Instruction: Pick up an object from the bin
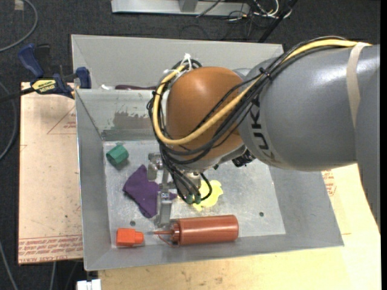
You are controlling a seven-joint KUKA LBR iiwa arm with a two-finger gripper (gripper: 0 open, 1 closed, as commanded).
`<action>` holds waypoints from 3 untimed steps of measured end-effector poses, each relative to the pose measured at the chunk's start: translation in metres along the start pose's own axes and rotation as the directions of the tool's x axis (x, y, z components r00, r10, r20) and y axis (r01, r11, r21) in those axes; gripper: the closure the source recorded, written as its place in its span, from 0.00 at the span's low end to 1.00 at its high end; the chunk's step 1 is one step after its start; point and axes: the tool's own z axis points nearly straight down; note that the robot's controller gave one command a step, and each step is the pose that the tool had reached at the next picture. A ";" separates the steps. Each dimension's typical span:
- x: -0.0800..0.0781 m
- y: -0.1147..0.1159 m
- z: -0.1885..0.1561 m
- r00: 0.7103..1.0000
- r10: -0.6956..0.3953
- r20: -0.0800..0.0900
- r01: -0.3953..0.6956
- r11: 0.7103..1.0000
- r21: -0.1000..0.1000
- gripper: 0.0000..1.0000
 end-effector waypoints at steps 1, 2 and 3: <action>-0.002 -0.001 -0.004 1.000 0.004 0.008 -0.003 1.000 -0.002 0.00; 0.004 -0.065 0.078 0.991 -0.132 -0.001 0.132 0.991 -0.001 1.00; 0.004 -0.065 0.078 0.991 -0.133 -0.002 0.133 0.991 -0.001 0.00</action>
Offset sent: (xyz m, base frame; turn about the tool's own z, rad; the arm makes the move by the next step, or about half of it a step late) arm -0.0047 -0.0655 -0.0775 -0.1349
